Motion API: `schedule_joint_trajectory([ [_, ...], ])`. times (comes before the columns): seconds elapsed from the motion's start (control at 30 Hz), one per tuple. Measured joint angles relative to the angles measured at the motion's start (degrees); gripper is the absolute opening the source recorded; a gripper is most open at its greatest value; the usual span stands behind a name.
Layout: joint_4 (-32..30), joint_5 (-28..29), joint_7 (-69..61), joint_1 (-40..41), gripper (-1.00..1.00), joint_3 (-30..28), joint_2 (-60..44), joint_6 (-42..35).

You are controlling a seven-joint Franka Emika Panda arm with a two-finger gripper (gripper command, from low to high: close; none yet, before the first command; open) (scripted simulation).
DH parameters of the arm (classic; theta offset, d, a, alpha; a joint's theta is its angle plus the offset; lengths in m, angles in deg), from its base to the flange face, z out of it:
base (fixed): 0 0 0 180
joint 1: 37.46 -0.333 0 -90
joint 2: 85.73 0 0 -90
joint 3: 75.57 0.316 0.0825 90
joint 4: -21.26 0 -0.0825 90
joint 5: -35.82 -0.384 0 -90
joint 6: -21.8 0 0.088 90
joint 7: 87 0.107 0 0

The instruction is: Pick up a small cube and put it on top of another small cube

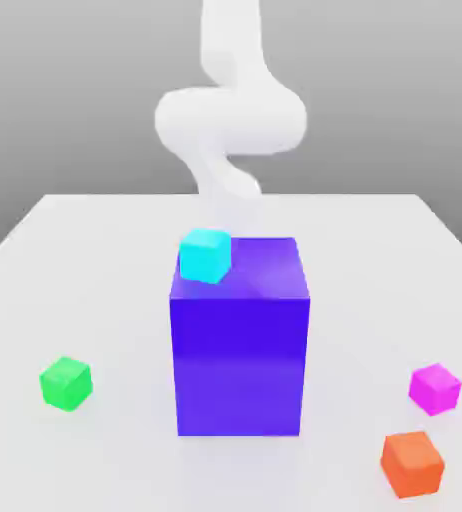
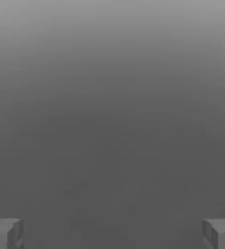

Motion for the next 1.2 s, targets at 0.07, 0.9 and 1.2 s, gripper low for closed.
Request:
schedule_joint_trajectory([
  [0.07, -1.50, -0.45, 1.25, -1.07, 0.00, 2.13, -4.36, 2.24],
  [0.9, -15.28, 17.80, 30.83, -21.63, 0.00, 14.55, -57.12, 29.73],
  [1.2, -13.91, 22.07, 34.20, -26.77, -1.00, 8.54, -63.01, 34.39],
])
